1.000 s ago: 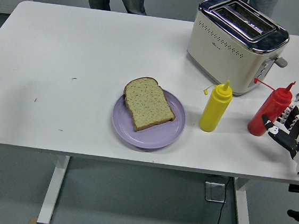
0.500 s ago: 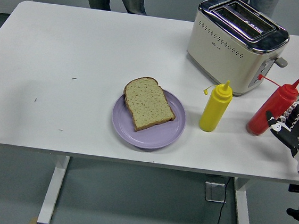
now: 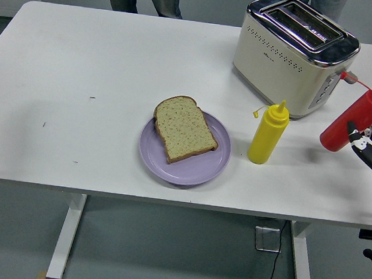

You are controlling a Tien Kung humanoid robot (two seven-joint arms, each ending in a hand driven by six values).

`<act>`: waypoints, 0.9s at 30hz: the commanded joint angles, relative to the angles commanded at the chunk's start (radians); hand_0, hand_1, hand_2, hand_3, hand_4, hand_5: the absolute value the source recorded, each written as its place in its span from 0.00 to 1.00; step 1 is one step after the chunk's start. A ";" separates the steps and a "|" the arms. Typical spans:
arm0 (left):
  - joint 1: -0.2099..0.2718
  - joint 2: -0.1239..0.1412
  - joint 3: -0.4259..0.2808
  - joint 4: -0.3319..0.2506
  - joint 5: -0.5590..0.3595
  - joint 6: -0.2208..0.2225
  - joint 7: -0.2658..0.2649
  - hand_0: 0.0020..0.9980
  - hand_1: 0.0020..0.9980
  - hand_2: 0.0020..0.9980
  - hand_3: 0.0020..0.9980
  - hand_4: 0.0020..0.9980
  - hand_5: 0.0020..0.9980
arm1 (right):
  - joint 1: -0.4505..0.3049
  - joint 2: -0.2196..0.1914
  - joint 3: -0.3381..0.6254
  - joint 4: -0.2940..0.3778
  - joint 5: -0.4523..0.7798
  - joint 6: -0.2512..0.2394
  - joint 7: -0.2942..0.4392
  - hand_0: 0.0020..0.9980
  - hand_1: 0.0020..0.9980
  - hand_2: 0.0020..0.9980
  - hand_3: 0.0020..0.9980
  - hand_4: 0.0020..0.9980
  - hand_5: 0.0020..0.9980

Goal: Pick up the cup,pour liquid into bread,place the cup on the desk

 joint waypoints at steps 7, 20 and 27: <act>-0.004 0.001 -0.001 -0.001 0.001 0.000 0.000 0.83 0.82 0.86 0.82 0.65 1.00 | 0.021 -0.048 0.035 0.102 -0.017 -0.017 -0.037 0.37 0.48 0.49 0.64 0.66 0.09; -0.003 0.002 -0.004 0.000 0.000 0.000 0.000 0.83 0.82 0.86 0.82 0.65 1.00 | 0.134 -0.162 0.001 0.223 -0.078 -0.040 -0.110 0.35 0.45 0.49 0.62 0.63 0.08; -0.001 0.003 -0.003 0.000 0.000 0.000 -0.001 0.83 0.82 0.86 0.82 0.65 1.00 | 0.226 -0.210 -0.069 0.255 -0.146 -0.058 -0.140 0.34 0.44 0.48 0.60 0.63 0.07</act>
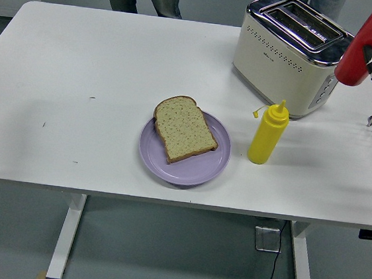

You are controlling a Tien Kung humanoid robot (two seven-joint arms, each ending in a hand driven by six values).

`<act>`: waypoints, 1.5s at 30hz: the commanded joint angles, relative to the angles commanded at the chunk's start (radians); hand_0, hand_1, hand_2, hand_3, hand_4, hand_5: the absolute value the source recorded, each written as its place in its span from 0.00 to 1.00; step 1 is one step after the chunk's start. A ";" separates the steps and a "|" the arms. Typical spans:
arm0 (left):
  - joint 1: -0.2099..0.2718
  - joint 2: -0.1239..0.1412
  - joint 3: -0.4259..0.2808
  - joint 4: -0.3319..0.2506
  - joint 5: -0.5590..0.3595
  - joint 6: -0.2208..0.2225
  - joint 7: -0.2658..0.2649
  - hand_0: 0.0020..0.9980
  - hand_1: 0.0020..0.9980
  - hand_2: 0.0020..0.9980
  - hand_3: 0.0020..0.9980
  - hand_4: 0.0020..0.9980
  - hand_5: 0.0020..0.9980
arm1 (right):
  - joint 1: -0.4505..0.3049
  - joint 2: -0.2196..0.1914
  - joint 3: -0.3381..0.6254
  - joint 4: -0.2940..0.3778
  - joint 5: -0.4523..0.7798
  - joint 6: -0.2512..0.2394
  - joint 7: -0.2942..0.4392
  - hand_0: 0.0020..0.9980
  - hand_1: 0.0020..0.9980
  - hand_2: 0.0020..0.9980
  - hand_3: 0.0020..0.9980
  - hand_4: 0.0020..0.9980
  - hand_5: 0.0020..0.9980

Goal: Pick up the cup,pour liquid into bread,place the cup on the desk

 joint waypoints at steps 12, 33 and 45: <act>0.003 0.001 0.000 0.000 0.000 0.000 0.000 0.83 0.82 0.86 0.82 0.65 1.00 | 0.166 -0.045 -0.121 -0.006 -0.140 -0.042 -0.041 0.33 0.42 0.48 0.58 0.61 0.05; 0.004 0.000 -0.009 0.001 0.000 0.000 0.000 0.83 0.82 0.86 0.82 0.65 1.00 | 0.429 -0.077 -0.319 -0.066 -0.687 -0.114 -0.159 0.32 0.42 0.48 0.57 0.59 0.04; 0.002 0.000 -0.014 0.001 0.000 0.000 0.000 0.83 0.82 0.86 0.82 0.65 1.00 | 0.534 -0.097 -0.400 -0.092 -1.014 -0.124 -0.187 0.31 0.42 0.48 0.56 0.57 0.01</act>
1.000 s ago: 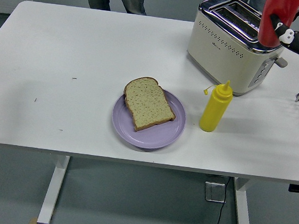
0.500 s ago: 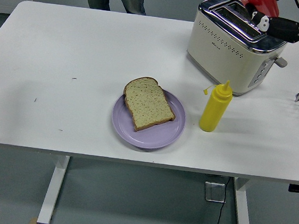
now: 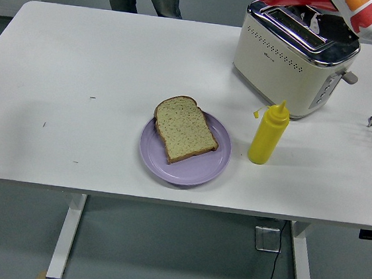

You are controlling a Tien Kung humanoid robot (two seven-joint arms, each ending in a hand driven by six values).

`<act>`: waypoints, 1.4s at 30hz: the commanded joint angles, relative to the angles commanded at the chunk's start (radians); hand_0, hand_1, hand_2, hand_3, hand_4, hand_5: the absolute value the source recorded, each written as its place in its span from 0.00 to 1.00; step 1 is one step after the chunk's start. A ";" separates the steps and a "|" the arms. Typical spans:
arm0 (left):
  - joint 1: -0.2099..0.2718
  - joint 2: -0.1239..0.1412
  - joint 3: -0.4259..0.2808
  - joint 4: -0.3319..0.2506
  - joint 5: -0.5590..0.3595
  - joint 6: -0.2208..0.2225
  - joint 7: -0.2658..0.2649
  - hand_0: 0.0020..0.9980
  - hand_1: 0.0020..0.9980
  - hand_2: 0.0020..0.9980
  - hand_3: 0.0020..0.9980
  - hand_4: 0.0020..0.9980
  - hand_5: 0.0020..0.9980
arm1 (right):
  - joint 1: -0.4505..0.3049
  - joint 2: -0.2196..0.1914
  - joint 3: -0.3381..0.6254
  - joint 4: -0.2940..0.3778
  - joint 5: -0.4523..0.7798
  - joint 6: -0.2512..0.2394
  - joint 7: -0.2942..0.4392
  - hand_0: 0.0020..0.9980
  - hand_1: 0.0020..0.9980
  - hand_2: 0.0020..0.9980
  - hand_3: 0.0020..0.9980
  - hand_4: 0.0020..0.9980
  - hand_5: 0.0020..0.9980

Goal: Pick up the cup,pour liquid into bread,place the cup on the desk

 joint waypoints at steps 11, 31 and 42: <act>0.000 0.000 -0.004 0.000 -0.001 0.000 0.000 0.83 0.82 0.86 0.82 0.65 1.00 | 0.078 -0.017 -0.092 0.003 0.000 -0.010 -0.005 0.29 0.41 0.47 0.55 0.55 0.00; 0.003 0.000 -0.007 0.001 -0.001 -0.001 -0.001 0.83 0.82 0.86 0.82 0.65 1.00 | 0.326 -0.110 -0.325 0.011 0.000 0.072 -0.077 0.29 0.42 0.47 0.54 0.53 0.00; 0.004 0.007 -0.005 0.000 -0.003 -0.002 -0.001 0.83 0.82 0.86 0.82 0.65 1.00 | 0.451 -0.165 -0.483 -0.005 0.000 0.098 -0.095 0.29 0.42 0.47 0.54 0.52 0.00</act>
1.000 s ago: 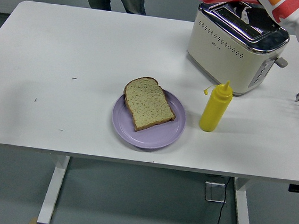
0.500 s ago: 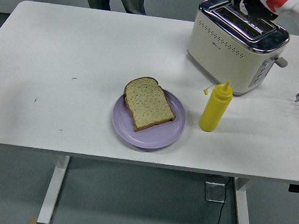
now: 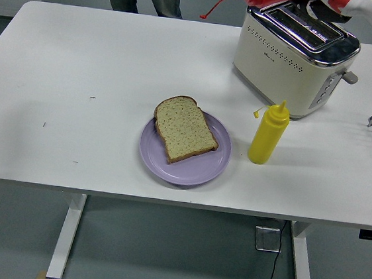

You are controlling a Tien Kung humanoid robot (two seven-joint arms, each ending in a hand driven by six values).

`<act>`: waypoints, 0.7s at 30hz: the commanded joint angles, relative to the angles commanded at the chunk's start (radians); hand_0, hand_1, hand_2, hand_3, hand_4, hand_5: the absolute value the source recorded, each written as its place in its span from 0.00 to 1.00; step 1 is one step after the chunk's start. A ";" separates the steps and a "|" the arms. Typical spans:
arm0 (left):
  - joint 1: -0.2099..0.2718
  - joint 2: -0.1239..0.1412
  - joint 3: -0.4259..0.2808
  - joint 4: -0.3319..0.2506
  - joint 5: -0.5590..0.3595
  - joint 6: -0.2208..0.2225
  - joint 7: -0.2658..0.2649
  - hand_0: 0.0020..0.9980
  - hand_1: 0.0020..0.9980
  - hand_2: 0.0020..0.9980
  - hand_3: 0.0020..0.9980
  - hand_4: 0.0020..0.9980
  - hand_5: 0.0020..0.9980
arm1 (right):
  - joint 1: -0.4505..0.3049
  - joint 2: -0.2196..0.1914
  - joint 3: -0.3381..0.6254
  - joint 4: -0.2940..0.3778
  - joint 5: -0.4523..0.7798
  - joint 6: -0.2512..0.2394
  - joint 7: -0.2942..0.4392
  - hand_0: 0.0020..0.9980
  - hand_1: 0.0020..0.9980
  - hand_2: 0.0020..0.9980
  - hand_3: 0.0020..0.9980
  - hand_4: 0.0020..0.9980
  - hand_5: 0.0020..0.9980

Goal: Pick up the cup,pour liquid into bread,place the cup on the desk

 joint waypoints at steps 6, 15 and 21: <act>0.004 -0.004 -0.002 0.003 0.001 0.001 0.000 0.83 0.82 0.86 0.82 0.65 1.00 | -0.003 -0.018 -0.044 -0.011 0.000 -0.011 -0.003 0.29 0.42 0.47 0.54 0.52 0.00; -0.001 -0.001 -0.001 0.003 0.000 0.000 0.000 0.83 0.82 0.86 0.82 0.65 1.00 | -0.013 -0.025 -0.089 -0.008 0.000 -0.011 0.004 0.30 0.42 0.47 0.53 0.50 0.00; 0.001 0.001 -0.005 0.001 0.001 0.000 0.000 0.83 0.82 0.86 0.82 0.65 1.00 | -0.024 -0.041 0.024 0.017 0.000 -0.018 -0.006 0.30 0.42 0.47 0.53 0.49 0.00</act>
